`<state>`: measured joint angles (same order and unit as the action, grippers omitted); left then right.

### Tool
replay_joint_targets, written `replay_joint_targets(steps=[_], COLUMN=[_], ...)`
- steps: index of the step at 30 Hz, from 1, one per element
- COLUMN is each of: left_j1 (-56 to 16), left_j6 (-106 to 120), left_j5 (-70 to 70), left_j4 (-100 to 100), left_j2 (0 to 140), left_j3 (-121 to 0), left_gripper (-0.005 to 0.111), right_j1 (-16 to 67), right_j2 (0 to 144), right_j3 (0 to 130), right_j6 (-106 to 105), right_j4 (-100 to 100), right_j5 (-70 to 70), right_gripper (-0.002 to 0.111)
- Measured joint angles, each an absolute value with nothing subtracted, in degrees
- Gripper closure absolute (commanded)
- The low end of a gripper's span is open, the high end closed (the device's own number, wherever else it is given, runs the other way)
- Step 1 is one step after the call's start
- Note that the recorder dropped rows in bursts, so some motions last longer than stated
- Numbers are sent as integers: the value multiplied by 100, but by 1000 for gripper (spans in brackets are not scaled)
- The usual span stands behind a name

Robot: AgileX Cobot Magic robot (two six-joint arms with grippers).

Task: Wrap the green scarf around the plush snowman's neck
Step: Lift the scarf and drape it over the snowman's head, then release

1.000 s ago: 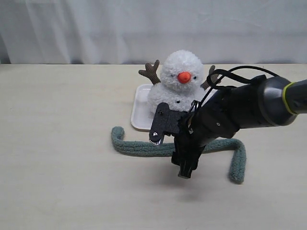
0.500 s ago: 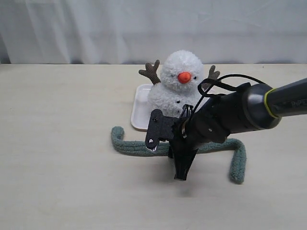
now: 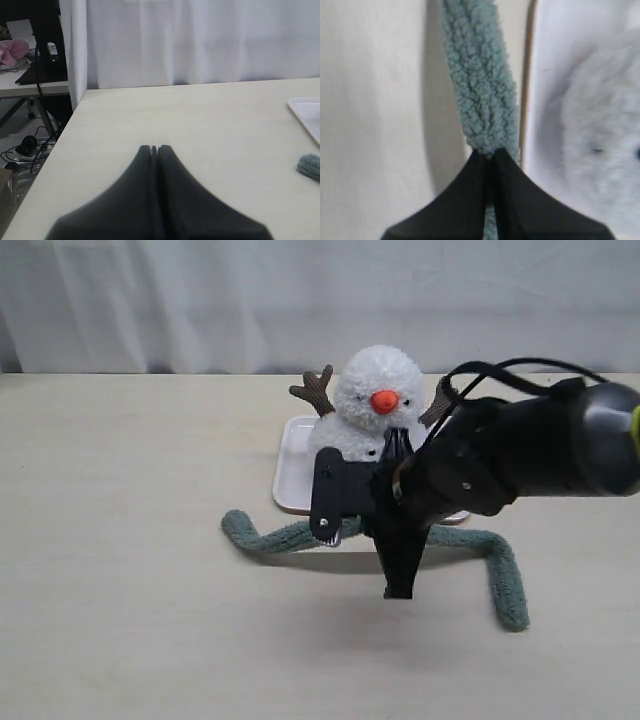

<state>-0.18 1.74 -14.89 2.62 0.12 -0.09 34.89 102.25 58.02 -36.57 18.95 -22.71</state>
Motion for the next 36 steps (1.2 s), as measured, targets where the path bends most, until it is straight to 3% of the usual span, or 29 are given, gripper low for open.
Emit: replay_joint_targets(steps=[4,12,21,36], left_j1=[-18,-18,-18,-18], left_j6=[174,174,174,174], left_j5=[-1489,-1489,-1489,-1489], left_j4=[262,262,262,262], left_j2=[12,12,12,12], left_j3=[-9,-9,-9,-9], left_gripper=[107,107,107,107], right_j1=[3643,3646,2794,2668], right_j2=[9231,8129,9066,10016], right_j3=[5802,5833,7074,7712], right_j6=[-3531,-919,300,-57], right_j4=[2293,4950,5231,5541], right_j5=[-2142,-1770,-1961,-1132], right_gripper=[104,104,104,104])
